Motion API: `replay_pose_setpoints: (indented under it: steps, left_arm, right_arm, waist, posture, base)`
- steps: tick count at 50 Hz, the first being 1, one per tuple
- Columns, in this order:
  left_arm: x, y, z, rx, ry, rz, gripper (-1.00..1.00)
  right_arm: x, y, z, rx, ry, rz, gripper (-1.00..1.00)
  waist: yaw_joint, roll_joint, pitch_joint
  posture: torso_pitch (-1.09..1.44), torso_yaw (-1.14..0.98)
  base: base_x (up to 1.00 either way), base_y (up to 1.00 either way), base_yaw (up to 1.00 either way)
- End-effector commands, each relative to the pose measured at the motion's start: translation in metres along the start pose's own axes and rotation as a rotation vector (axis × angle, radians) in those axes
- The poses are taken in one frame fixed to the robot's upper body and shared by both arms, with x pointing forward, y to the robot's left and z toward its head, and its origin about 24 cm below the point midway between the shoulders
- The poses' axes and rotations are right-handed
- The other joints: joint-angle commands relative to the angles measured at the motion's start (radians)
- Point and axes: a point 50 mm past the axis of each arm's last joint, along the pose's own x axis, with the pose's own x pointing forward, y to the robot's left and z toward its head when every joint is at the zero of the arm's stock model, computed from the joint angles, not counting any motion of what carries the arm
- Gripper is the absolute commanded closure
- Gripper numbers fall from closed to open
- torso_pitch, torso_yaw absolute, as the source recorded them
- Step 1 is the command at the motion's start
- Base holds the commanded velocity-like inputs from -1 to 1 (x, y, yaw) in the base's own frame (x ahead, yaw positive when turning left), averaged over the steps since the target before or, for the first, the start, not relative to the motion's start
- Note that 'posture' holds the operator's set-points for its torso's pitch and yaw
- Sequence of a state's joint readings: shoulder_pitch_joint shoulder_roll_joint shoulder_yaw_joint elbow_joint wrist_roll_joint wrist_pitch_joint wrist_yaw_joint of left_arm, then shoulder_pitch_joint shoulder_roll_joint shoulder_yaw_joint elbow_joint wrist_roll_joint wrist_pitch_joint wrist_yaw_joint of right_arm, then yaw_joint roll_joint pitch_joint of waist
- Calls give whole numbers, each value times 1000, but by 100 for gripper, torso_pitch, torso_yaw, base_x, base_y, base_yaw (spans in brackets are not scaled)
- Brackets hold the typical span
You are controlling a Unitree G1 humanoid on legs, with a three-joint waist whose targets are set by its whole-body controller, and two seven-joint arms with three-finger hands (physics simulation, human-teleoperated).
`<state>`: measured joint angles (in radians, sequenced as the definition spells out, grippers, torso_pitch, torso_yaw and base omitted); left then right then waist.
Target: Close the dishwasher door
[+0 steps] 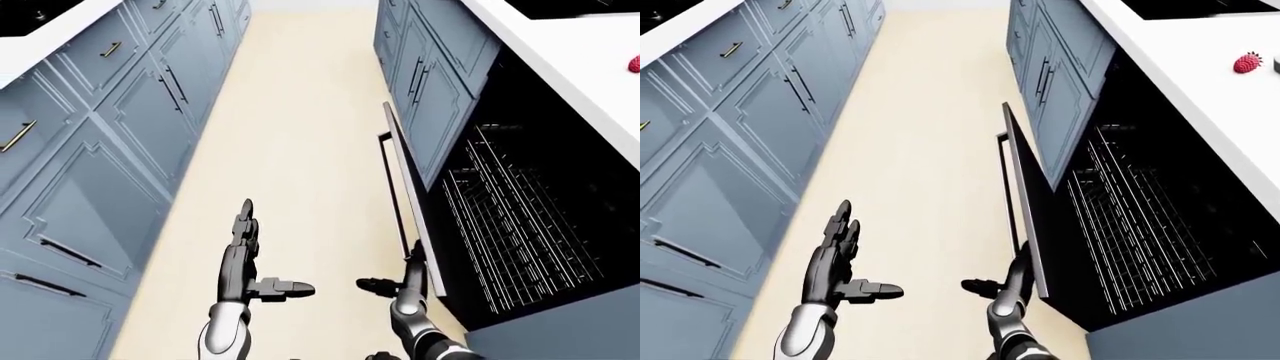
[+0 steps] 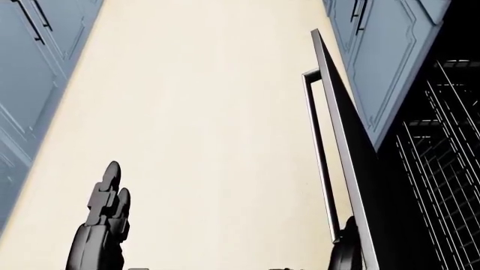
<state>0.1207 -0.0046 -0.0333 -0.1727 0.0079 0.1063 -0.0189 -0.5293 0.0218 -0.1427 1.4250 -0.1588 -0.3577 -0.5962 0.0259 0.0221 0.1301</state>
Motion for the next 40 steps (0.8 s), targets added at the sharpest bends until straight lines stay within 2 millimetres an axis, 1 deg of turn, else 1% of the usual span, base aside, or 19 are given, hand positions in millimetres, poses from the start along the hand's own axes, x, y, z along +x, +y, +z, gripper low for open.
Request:
replay_pose_setpoints:
  steps: [1,40]
  left_arm:
    - [1,0,16,1,-86,0,-100]
    - [1,-2,16,14,-102,-4,-100]
  right_arm:
    - [15,-17,36,79,-156,-132,-100]
    - [24,-40,35,54,-143,-237,-100]
  waist:
    - [-7,-9,-31]
    - [-3,-16,-31]
  posture:
    - [15,0]
    - [15,0]
  base:
    - [0,0,0]
    - [0,0,0]
